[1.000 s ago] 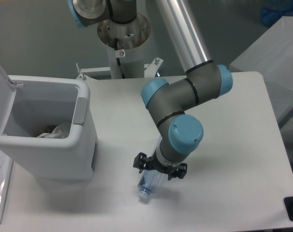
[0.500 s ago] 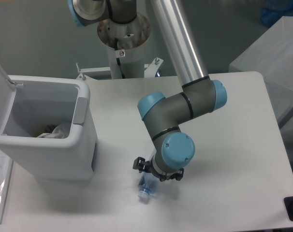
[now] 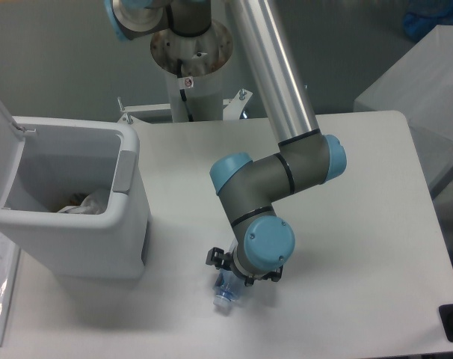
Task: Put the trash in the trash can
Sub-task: 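Lower the gripper around the bottle's middle and close on it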
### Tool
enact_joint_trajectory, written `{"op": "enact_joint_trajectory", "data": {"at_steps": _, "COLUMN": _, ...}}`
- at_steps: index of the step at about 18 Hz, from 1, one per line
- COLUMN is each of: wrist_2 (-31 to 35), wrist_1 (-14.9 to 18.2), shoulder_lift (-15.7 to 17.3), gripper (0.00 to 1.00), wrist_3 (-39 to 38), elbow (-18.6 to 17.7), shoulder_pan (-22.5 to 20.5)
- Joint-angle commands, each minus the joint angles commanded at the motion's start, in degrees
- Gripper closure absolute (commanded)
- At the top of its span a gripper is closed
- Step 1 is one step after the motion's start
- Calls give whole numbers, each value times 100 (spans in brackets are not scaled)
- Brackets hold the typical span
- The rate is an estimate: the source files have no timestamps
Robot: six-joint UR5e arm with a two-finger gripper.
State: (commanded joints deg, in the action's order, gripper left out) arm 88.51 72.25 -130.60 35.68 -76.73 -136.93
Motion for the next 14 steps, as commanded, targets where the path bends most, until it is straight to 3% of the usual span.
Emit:
{"op": "enact_joint_trajectory", "data": {"at_steps": 2, "wrist_2": 0, "wrist_1": 0, "shoulder_lift": -26, "gripper": 26, "wrist_3": -9, "elbow": 53, "shoulder_pan": 0}}
{"op": "enact_joint_trajectory", "data": {"at_steps": 4, "wrist_2": 0, "wrist_1": -9, "shoulder_lift": -35, "gripper": 38, "wrist_3": -17, "elbow": 62, "shoulder_pan": 0}}
{"op": "enact_joint_trajectory", "data": {"at_steps": 10, "wrist_2": -9, "wrist_1": -9, "shoulder_lift": -88, "gripper": 56, "wrist_3": -87, "elbow": 247, "shoulder_pan": 0}}
{"op": "enact_joint_trajectory", "data": {"at_steps": 14, "wrist_2": -44, "wrist_1": -9, "shoulder_lift": -1, "gripper": 57, "wrist_3": -105, "elbow": 273, "shoulder_pan": 0}}
